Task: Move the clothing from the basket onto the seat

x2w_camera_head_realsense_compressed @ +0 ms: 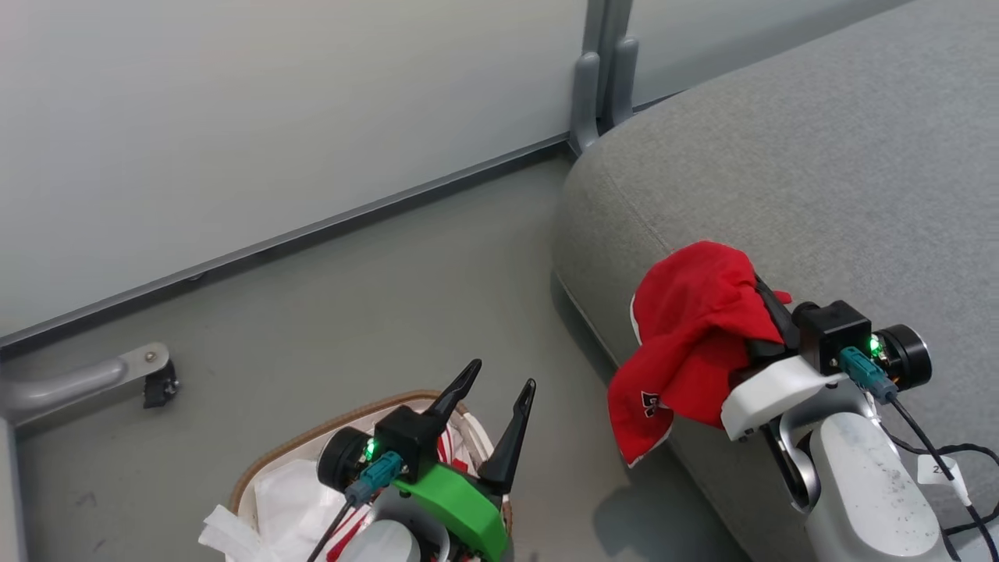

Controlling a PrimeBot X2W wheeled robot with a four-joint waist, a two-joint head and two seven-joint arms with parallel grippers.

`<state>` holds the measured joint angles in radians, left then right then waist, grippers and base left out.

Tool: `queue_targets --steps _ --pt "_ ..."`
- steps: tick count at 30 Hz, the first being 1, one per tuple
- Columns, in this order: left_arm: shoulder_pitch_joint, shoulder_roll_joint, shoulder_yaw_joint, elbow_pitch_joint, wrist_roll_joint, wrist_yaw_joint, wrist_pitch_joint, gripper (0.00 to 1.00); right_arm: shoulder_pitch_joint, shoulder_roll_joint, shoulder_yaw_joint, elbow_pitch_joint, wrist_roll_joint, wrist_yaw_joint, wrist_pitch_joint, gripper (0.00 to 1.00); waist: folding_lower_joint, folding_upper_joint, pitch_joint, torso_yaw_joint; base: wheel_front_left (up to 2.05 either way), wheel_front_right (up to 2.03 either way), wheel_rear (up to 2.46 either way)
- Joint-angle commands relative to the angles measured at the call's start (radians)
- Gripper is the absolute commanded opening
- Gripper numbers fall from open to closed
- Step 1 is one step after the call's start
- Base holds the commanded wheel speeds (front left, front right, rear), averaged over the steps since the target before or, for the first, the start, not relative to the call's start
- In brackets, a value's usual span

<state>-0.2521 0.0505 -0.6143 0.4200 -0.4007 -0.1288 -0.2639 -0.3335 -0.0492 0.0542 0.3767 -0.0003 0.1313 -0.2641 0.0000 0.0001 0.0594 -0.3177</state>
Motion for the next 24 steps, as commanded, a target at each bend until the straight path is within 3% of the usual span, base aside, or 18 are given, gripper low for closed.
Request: queue_targets --steps 1,10,16,24 --pt "-0.019 0.003 -0.001 -0.002 0.012 -0.003 -0.001 1.0 -0.01 -0.002 -0.002 -0.007 -0.002 -0.001 -0.001 0.0 0.0 -0.0001 0.045 -0.058 0.0 0.0 0.0" --pt "-0.059 0.008 -0.038 -0.003 0.021 -0.003 -0.001 1.0 -0.059 -0.002 -0.029 -0.004 -0.012 -0.001 -0.001 0.0 0.0 -0.0001 0.112 -0.049 0.0 0.0 0.0" --pt "-0.11 0.03 -0.048 -0.011 0.032 -0.003 -0.001 1.0 -0.207 -0.006 -0.102 -0.003 -0.038 -0.001 -0.001 0.0 0.0 -0.0001 0.218 -0.006 0.0 0.0 0.0" --pt "-0.213 0.071 -0.064 -0.034 0.067 -0.003 -0.001 1.0 -0.514 -0.121 -0.236 0.037 -0.07 -0.001 -0.001 0.0 0.0 -0.0001 0.412 0.069 0.0 0.0 0.0"
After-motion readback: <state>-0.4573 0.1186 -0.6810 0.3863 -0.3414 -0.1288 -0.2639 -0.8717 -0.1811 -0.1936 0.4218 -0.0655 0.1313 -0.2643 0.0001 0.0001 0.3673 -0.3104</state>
